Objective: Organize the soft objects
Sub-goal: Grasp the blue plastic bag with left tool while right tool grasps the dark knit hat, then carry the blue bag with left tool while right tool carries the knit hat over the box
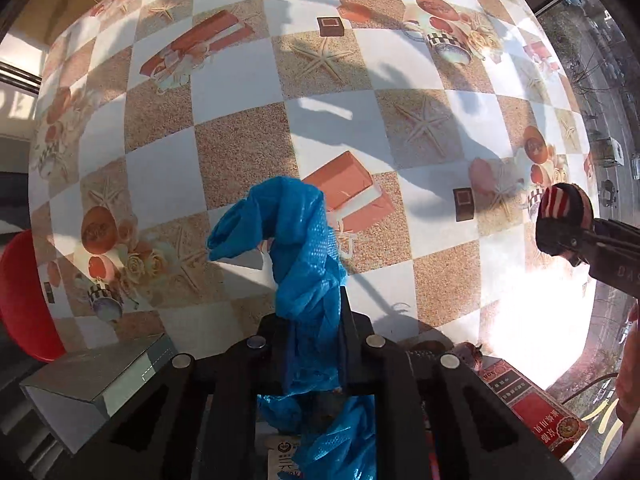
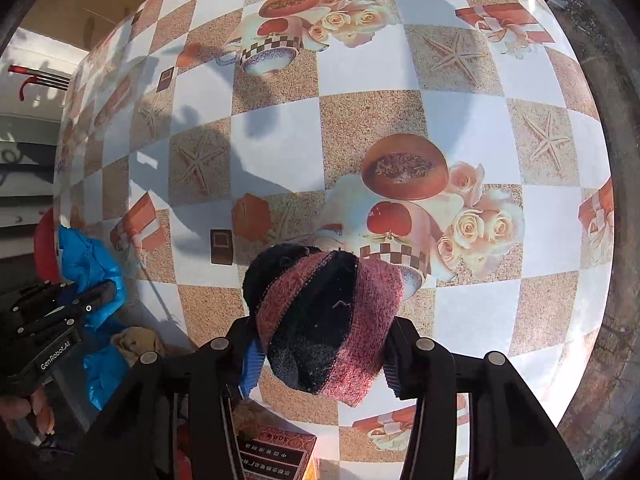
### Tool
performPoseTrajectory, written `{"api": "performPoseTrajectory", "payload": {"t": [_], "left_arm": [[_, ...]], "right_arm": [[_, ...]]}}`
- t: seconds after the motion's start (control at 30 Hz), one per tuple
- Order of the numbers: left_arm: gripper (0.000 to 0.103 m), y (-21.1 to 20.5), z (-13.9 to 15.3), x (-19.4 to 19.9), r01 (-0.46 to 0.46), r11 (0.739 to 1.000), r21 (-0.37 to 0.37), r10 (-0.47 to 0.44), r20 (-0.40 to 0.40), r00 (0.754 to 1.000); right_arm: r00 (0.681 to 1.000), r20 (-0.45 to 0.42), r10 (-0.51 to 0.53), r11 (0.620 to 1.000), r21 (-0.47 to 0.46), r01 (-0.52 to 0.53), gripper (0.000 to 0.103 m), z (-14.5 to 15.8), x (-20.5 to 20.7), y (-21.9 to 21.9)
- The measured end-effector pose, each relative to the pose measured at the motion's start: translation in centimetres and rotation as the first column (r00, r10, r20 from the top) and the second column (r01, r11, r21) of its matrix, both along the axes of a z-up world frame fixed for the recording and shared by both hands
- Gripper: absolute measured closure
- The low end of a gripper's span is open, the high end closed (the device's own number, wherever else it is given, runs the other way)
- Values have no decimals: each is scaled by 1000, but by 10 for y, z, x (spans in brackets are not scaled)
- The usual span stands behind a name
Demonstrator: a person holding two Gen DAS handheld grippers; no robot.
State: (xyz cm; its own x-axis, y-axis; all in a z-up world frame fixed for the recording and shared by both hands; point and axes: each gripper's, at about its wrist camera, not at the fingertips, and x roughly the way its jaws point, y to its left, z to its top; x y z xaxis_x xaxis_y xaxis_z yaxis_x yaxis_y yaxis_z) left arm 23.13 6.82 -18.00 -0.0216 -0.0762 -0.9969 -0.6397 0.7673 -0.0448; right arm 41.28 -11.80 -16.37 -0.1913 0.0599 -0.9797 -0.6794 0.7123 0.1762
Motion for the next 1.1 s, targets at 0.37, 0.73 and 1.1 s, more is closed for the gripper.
{"api": "performPoseTrajectory", "payload": {"t": [0.37, 0.73, 1.1], "left_arm": [[85, -13, 110, -51, -92, 982, 164, 44, 278, 960], [85, -60, 134, -142, -68, 977, 202, 0, 318, 948], [85, -85, 132, -246, -108, 968, 227, 50, 249, 967]], "right_arm": [[998, -15, -64, 989, 135, 66, 53, 84, -8, -32], [1000, 20, -15, 974, 228, 9, 53, 140, -112, 15], [966, 44, 256, 940, 222, -259, 53, 132, -258, 69]]}}
